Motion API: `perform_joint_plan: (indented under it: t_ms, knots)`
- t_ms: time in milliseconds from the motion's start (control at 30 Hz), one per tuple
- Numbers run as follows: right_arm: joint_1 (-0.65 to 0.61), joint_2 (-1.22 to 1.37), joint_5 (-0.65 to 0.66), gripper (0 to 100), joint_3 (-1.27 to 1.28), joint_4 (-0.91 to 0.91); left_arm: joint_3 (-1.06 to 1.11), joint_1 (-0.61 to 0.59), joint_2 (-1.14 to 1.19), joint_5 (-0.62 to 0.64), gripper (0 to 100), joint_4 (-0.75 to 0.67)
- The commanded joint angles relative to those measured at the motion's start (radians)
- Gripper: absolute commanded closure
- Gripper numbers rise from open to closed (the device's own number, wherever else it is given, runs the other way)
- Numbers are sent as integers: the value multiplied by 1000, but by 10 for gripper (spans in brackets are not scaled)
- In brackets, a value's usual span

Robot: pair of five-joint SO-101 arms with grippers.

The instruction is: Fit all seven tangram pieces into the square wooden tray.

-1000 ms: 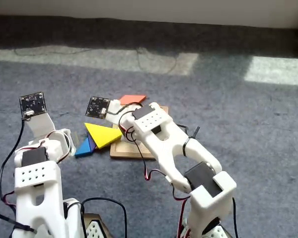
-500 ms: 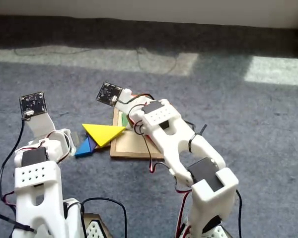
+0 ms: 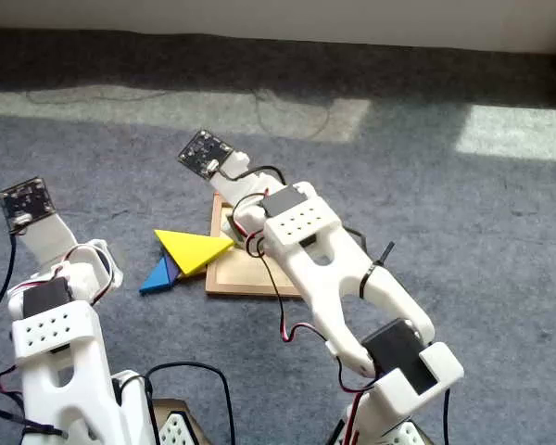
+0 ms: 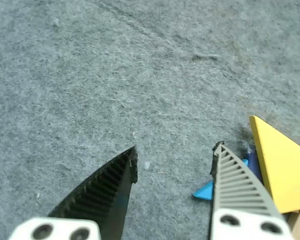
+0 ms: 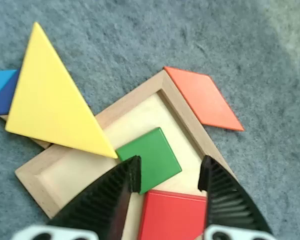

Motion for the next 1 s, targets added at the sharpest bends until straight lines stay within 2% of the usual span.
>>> perform_joint_plan:
  t_ms: [0, 200, 300, 400, 600, 767, 967]
  knots:
    - [-81, -59, -38, 785, -16, -13, -56, -45, -24, 31, 748, -17]
    - [-185, -59, -150, 786, 50, -222, -53, -47, -24, 31, 750, -37]
    - [-191, -44, -155, 786, 107, -344, -50, -45, -24, 31, 751, -46]
    - [-193, 30, -153, 786, 140, -384, -50, -42, -24, 31, 751, -48]
    - [-173, 143, -152, 786, 113, -378, -48, -42, -24, 31, 751, -52]
    - [-119, 142, -147, 786, 101, -214, -48, -44, -24, 31, 751, -52]
    - [-64, 142, 26, 786, 70, -50, -48, -41, -24, 31, 751, -51]
